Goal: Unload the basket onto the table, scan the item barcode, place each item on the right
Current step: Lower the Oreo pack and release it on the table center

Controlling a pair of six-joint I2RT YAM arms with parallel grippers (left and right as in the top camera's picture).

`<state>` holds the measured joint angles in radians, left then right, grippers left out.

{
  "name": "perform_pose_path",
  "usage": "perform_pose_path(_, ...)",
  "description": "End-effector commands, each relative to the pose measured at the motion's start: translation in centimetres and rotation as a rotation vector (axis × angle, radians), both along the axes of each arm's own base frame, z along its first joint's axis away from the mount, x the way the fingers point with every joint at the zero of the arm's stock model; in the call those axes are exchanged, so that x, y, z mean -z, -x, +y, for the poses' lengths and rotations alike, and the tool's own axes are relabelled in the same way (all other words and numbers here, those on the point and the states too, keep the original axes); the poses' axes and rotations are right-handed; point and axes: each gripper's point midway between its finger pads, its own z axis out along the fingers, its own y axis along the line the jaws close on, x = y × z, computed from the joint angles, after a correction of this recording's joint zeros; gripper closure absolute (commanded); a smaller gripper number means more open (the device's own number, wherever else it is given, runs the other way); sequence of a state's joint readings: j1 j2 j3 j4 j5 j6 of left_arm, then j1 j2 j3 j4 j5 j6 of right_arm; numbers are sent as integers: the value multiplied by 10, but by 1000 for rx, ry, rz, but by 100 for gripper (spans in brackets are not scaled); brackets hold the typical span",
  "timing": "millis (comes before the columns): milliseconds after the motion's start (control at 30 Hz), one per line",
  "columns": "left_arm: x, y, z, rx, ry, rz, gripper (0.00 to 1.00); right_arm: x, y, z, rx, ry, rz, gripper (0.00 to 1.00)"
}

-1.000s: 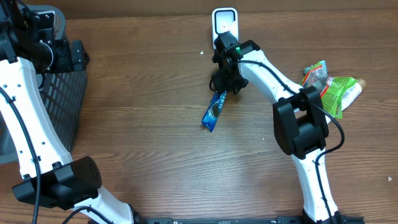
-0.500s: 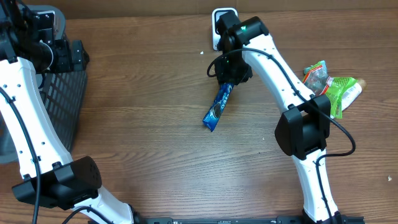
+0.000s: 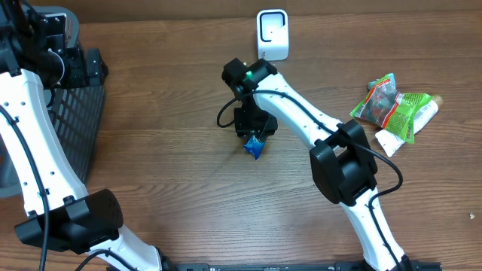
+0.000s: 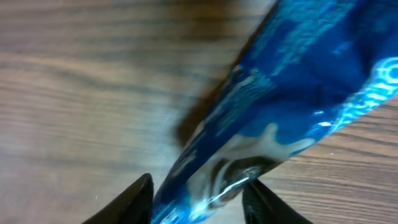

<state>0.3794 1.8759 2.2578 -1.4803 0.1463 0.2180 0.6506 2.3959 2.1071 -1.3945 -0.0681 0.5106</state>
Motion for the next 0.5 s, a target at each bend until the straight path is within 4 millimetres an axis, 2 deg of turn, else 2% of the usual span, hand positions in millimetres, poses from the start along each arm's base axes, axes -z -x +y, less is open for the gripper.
perform_pose_path(0,-8,2,-5,29,-11,-20,0,3,-7,-20,68,95,-53,59)
perform_pose_path(133,-8,2,-5,29,-11,-20,0,7,-5,-25,60,119,-49,81)
perform_pose_path(200,-8,2,-5,29,-11,-20,0,6,-5,-25,47,118,-48,96)
perform_pose_path(300,-8,2,-5,29,-11,-20,0,-6,-6,-18,2,82,-47,96)
perform_pose_path(367,-8,2,-5,29,-11,-20,0,-19,-5,-5,-35,4,-41,96)
perform_pose_path(467,-8,2,-5,29,-11,-20,0,-52,-2,40,-172,-315,-6,96)
